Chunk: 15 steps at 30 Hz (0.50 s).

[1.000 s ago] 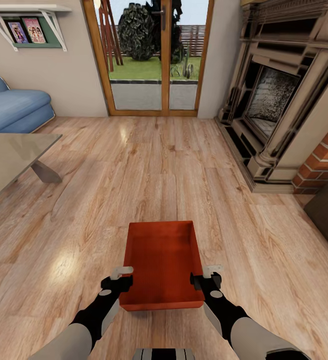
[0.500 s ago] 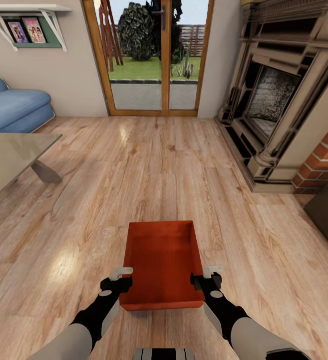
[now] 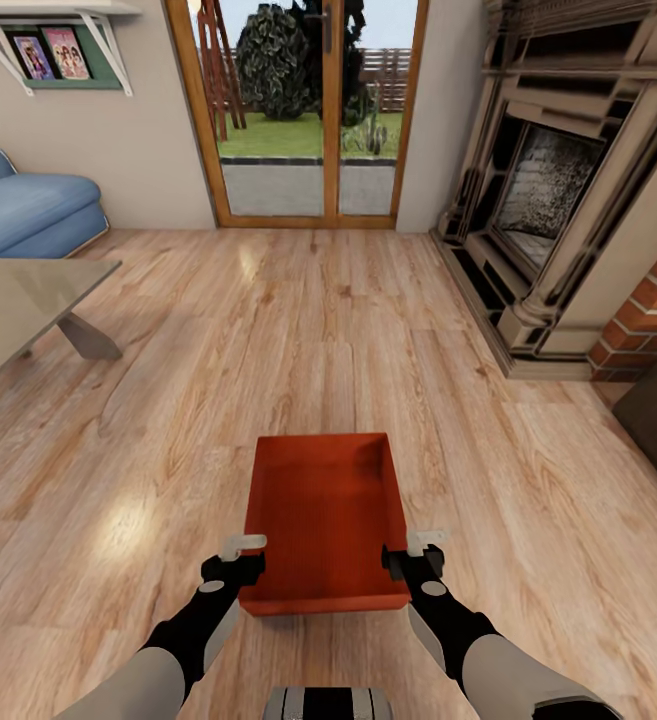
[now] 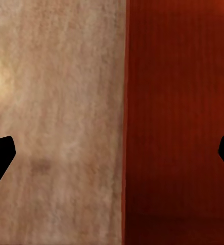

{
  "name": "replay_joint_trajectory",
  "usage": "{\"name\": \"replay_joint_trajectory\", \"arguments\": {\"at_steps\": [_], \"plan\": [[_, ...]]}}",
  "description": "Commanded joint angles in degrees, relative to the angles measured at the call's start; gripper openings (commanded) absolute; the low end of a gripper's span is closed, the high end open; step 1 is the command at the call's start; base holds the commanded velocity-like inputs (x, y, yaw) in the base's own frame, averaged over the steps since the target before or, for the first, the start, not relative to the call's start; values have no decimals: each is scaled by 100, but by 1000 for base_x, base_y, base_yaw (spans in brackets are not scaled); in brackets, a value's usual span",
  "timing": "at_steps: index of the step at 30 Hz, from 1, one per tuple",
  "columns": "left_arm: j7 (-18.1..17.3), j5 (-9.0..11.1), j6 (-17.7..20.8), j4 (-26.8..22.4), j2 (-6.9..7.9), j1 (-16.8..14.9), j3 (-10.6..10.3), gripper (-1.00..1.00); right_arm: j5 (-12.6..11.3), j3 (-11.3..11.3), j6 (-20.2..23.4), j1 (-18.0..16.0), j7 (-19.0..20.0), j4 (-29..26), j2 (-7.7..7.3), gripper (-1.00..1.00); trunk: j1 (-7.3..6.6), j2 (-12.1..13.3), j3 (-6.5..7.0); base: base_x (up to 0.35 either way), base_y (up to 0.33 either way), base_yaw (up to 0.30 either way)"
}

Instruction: Move the two storage containers from the living room to the garage. In the garage, place one container on the floor and stack the other container on top of it (either order is fine).

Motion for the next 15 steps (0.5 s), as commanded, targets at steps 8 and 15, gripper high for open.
{"name": "replay_joint_trajectory", "arguments": {"at_steps": [8,15], "plan": [[19,-13,2,-14,-2,-2,8,100,43,38,2,-4,-51,6,-1,100,175,-324,-148,0,0,0],[20,-13,5,-27,0,-2,9,100,43,37,2,-5,-51,6,-1,100,219,-404,-184,0,0,0]]}}
